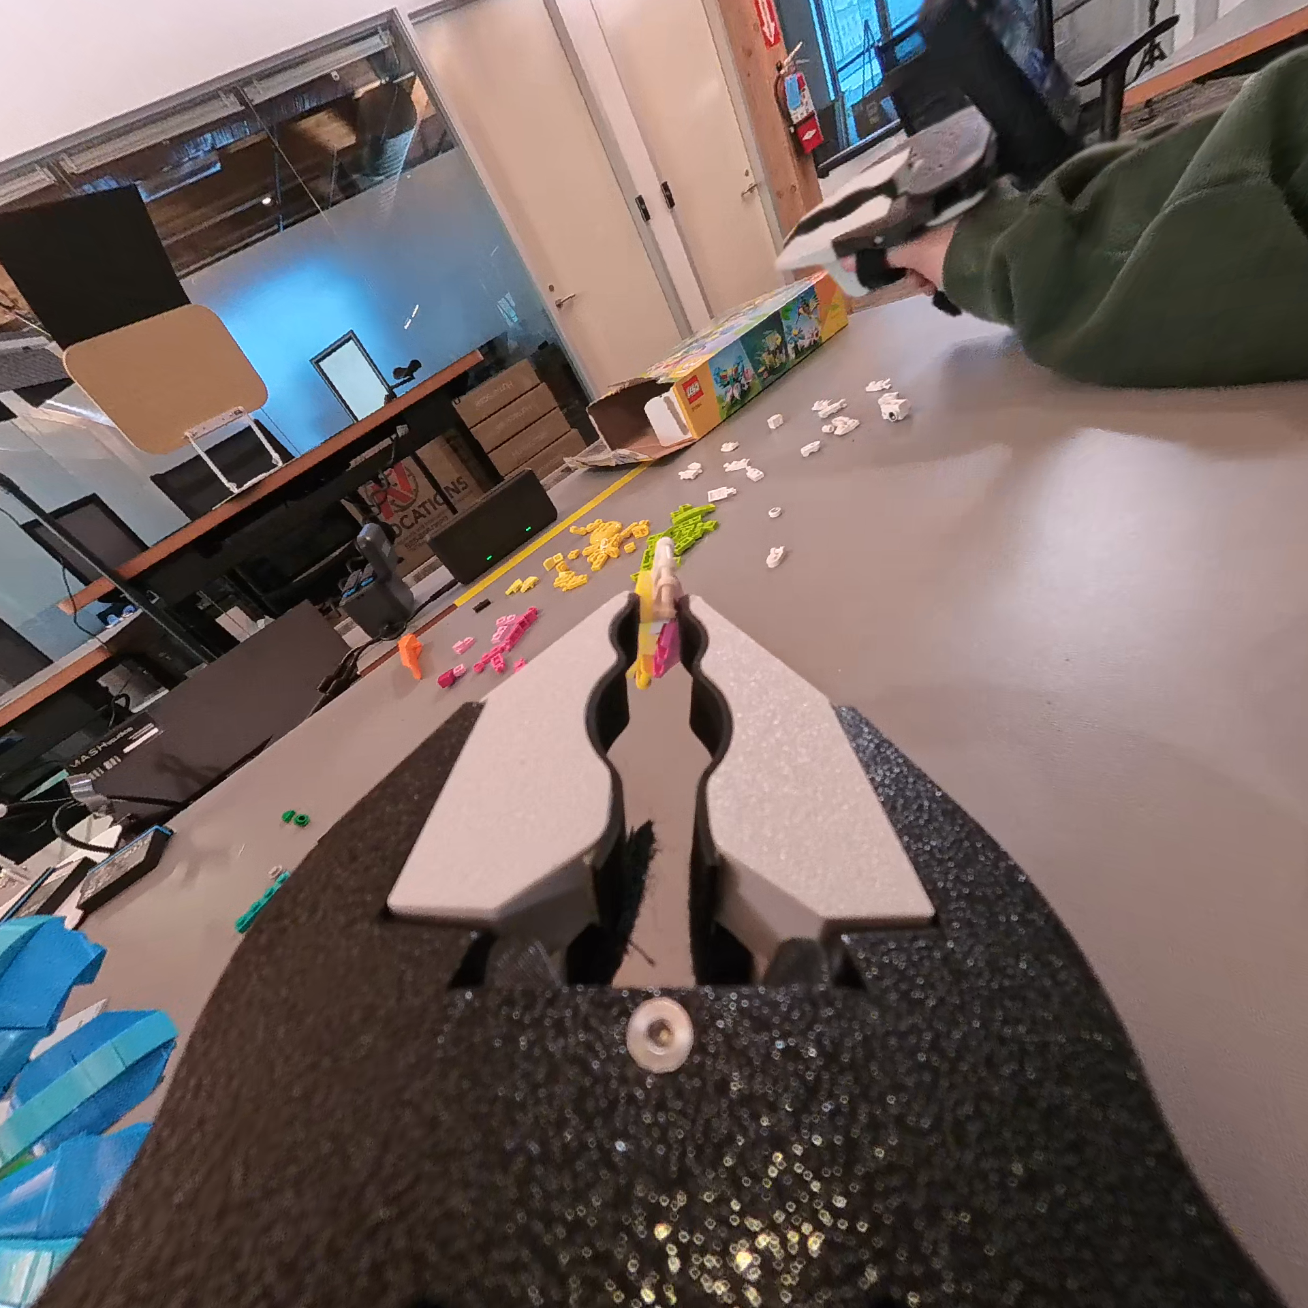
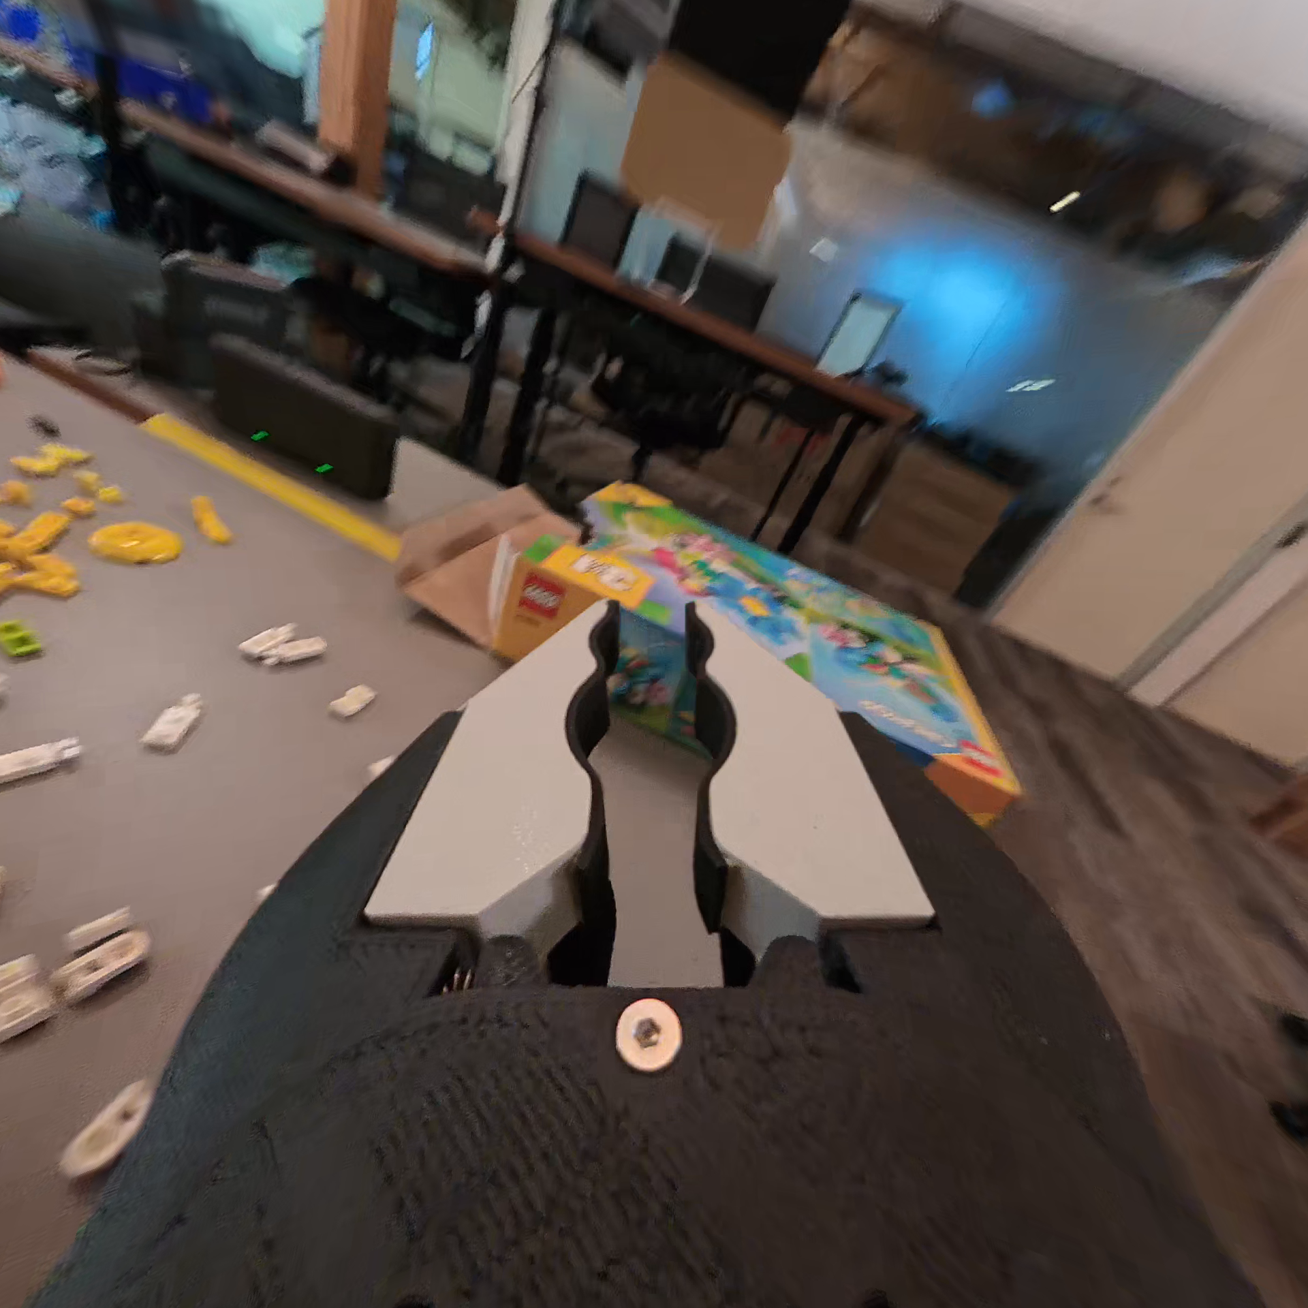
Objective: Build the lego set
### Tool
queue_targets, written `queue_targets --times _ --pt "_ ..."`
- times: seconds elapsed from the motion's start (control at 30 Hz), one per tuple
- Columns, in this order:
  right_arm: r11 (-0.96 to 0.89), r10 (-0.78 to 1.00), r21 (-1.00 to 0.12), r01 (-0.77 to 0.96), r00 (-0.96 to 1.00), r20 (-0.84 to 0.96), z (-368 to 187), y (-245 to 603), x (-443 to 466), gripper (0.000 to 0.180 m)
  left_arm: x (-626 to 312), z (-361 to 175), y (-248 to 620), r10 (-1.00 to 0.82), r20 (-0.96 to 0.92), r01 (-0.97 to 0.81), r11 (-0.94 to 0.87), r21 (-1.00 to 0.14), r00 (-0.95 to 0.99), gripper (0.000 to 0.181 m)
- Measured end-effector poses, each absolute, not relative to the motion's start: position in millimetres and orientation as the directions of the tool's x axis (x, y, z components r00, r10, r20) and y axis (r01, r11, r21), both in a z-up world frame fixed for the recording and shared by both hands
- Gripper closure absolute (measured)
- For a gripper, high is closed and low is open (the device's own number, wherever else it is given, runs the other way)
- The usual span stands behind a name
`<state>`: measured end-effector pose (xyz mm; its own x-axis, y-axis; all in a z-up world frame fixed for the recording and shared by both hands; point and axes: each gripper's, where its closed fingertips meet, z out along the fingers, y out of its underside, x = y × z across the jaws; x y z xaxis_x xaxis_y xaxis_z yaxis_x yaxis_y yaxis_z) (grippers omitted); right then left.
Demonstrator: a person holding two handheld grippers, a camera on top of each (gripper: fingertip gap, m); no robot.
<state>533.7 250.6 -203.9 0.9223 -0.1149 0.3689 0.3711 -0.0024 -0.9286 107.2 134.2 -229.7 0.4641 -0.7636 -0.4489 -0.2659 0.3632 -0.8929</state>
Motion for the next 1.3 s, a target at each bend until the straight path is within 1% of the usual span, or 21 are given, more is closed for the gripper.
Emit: queue_targets --times 0.03,0.13,0.2,0.77,1.07,1.3 --pt "0.016 -0.163 -0.922 0.387 0.911 0.379 -201.2 247.5 540.2 0.163 107.3 -229.5 133.9 -0.764 -0.45 -0.265 0.365 -0.893 0.463 0.173" --pt "0.015 -0.214 -0.92 0.392 0.9 0.38 -199.0 243.6 549.2 0.163 107.6 -229.1 133.2 -0.763 -0.452 -0.264 0.368 -0.891 0.462 0.173" --pt "0.031 -0.201 -0.92 0.392 0.904 0.378 -198.9 243.9 546.2 0.164 107.9 -229.1 132.9 -0.765 -0.452 -0.263 0.369 -0.892 0.46 0.173" --pt "-0.02 -0.15 -0.874 0.485 0.863 0.482 -207.9 251.7 533.0 0.166 108.4 -229.6 132.8 -0.768 -0.45 -0.265 0.366 -0.892 0.455 0.172" --pt "-0.022 -0.151 -0.871 0.49 0.86 0.488 -207.8 252.5 533.1 0.167 108.4 -229.7 132.6 -0.768 -0.451 -0.267 0.366 -0.892 0.454 0.172" --pt "-0.013 -0.171 -0.872 0.489 0.858 0.484 -204.6 251.5 535.5 0.163 108.3 -229.7 132.3 -0.768 -0.452 -0.267 0.367 -0.891 0.453 0.172"
